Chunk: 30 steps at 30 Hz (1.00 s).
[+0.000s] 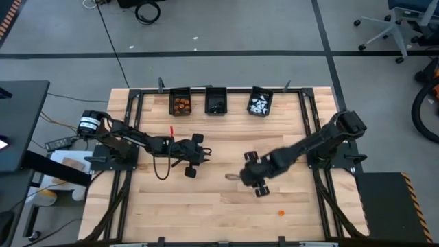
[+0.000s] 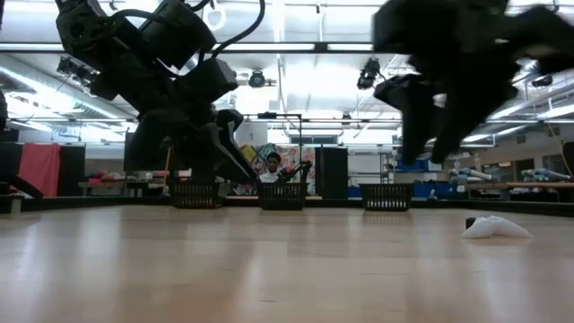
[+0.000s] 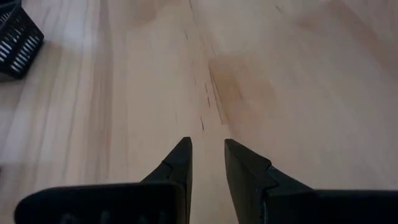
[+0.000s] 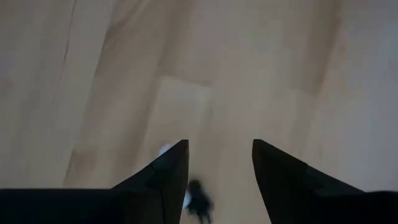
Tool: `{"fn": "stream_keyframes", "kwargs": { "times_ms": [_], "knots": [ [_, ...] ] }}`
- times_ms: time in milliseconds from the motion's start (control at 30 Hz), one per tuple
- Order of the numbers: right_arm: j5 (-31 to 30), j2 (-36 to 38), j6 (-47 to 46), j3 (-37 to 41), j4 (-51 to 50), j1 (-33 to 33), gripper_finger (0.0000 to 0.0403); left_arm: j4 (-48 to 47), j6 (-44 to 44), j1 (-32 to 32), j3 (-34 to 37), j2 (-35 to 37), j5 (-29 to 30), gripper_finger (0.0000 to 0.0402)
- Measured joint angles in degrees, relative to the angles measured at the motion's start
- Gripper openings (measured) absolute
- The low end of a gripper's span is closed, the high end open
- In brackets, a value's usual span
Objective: Sort Halloween decoration
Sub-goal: Put the white ghost toy into the right black basket
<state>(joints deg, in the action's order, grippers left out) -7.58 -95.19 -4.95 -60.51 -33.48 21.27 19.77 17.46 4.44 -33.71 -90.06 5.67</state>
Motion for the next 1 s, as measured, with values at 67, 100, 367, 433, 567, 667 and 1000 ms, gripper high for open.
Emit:
{"fn": "stream_keyframes", "kwargs": {
  "times_ms": [67, 100, 367, 433, 567, 667, 1000],
  "knots": [
    [-2.14, -0.96, 0.88, 0.15, -0.43, 2.34, 0.0181, 0.40, 0.32, -0.43, 0.00, 0.00, -0.20, 0.0073],
    [-2.77, -1.48, 1.32, 0.13, -0.29, 3.13, 0.0181, 0.48, 0.32, -0.73, 0.00, 0.00, -0.22, 0.0073],
    [-2.38, -6.80, -3.00, 0.13, -0.04, 5.23, 0.0181, 1.02, 0.29, -2.15, 0.00, 0.00, -0.15, 0.0073],
    [-1.63, -7.75, -3.48, 0.13, -0.02, 5.17, 0.0181, 1.02, 0.30, -2.14, 0.00, 0.00, -0.17, 0.0073],
    [-1.16, -8.93, -3.95, 0.25, -1.25, 5.58, 0.0181, 1.00, 0.30, -2.14, 0.00, 0.00, -0.17, 0.0073],
    [-1.02, -8.81, -4.62, 0.85, -1.24, 5.93, 0.0181, 1.00, 0.28, -2.14, 0.00, 0.00, -0.16, 0.0073],
    [-1.16, -10.24, -5.30, 0.82, -1.16, 6.13, 0.0143, 0.94, 0.19, -2.14, 0.00, 0.00, -0.15, 0.0073]
  ]
}}
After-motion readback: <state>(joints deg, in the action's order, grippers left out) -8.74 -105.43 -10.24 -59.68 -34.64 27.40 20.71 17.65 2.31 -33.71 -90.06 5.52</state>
